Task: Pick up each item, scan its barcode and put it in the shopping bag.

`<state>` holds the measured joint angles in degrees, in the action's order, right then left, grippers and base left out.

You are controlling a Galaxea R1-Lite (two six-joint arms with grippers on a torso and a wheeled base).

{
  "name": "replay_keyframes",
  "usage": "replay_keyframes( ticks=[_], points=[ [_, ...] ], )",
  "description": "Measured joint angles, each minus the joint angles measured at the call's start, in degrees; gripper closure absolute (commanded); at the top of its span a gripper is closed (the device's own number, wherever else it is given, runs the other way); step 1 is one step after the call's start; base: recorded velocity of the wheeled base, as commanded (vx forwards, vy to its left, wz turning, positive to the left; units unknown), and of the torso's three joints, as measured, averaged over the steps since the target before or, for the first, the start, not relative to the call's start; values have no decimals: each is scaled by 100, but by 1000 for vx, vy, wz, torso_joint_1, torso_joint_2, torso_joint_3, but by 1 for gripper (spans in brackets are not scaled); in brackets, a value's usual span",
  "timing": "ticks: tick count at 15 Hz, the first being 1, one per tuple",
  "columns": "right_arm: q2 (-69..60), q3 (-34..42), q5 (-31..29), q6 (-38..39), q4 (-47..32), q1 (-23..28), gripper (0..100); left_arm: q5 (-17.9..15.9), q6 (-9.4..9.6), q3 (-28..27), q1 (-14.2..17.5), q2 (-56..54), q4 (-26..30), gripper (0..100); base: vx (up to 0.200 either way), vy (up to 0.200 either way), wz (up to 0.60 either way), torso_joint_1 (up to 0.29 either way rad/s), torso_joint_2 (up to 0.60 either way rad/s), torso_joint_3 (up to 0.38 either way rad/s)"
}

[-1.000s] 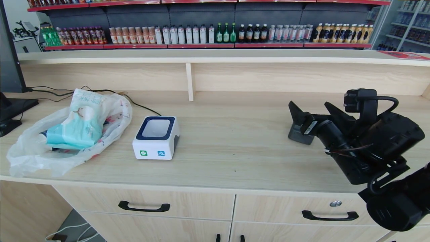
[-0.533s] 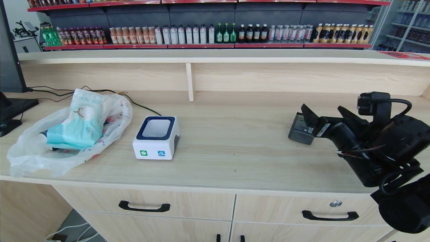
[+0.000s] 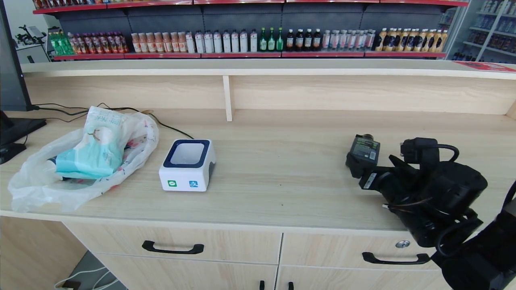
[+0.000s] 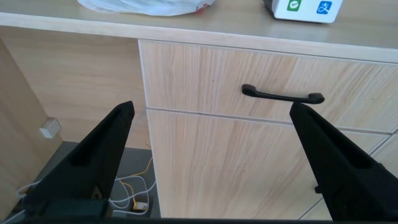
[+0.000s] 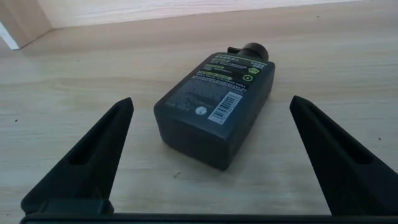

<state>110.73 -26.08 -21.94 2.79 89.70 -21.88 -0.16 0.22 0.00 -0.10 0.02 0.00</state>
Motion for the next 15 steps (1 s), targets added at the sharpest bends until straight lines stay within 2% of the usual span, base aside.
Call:
replay_keyframes(
  ticks=[2, 5, 9, 15],
  points=[
    [182, -99, -24, -15, -4, -28, 0, 0, -1, 0, 0, 0, 0, 0, 0, 0, 0, 0, 0, 0],
    [391, -294, -417, -28, 10, -33, 0, 2, -4, 0, 0, 0, 0, 0, 0, 0, 0, 0, 0, 0],
    [728, -818, -463, -217, 46, 100, 0, 2, -12, 0, 0, 0, 0, 0, 0, 0, 0, 0, 0, 0],
    [689, -590, -428, -201, 66, 555, 0, 0, -9, 0, 0, 0, 0, 0, 0, 0, 0, 0, 0, 0]
  ],
)
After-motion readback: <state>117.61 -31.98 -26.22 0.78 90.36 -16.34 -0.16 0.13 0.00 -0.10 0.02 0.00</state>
